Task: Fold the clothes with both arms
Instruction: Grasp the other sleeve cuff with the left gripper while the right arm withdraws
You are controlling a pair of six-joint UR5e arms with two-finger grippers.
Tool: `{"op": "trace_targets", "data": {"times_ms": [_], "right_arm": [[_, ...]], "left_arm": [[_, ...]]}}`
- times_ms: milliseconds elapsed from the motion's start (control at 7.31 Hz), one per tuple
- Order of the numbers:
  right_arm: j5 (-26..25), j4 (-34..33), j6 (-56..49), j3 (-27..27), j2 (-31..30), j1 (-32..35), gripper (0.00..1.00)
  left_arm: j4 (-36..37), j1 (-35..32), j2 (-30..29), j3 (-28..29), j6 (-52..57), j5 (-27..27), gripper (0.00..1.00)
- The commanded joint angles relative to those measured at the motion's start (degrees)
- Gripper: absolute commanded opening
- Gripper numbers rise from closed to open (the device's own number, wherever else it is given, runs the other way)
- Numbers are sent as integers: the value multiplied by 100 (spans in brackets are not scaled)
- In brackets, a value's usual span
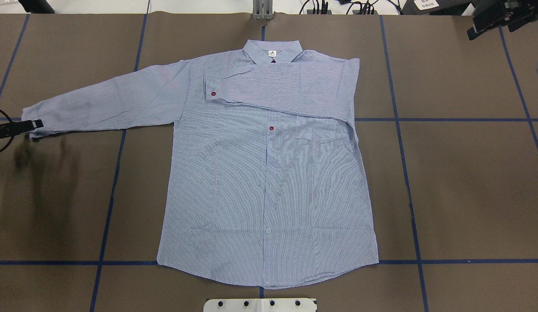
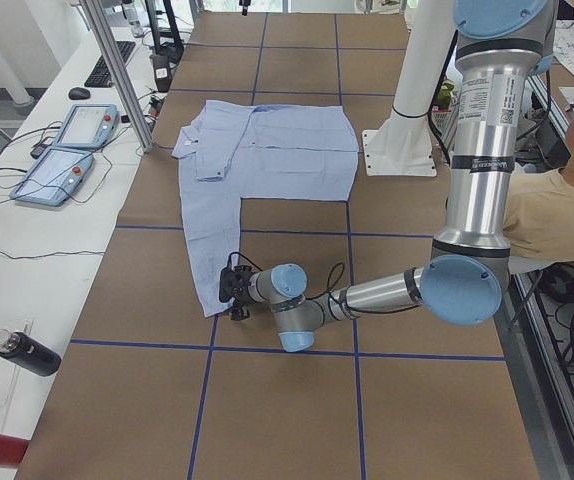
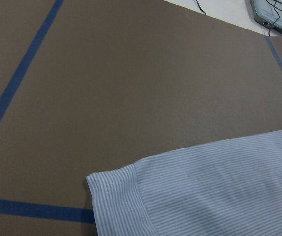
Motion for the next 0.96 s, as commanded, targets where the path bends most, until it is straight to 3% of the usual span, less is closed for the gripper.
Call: {"op": "trace_targets", "data": {"times_ms": [0,411,548,684,821], "right_arm": [[1,0,-3,23,-5,4,100],[1,0,-3,23,3,4,100],[-8,0,-3,14,21,4,100],[-8,0,-3,14,38,4,100],[-8,0,-3,14,47,4,100]], "left_arm": [[-54,52,3,39,-12,14,79],[-54,53,-23,92,-12,-12,50],[-54,44,-23,83,5,-21,15],[-97,44,3,31,40,-30,0],[-211,35,64,30,58,-91,0]]}}
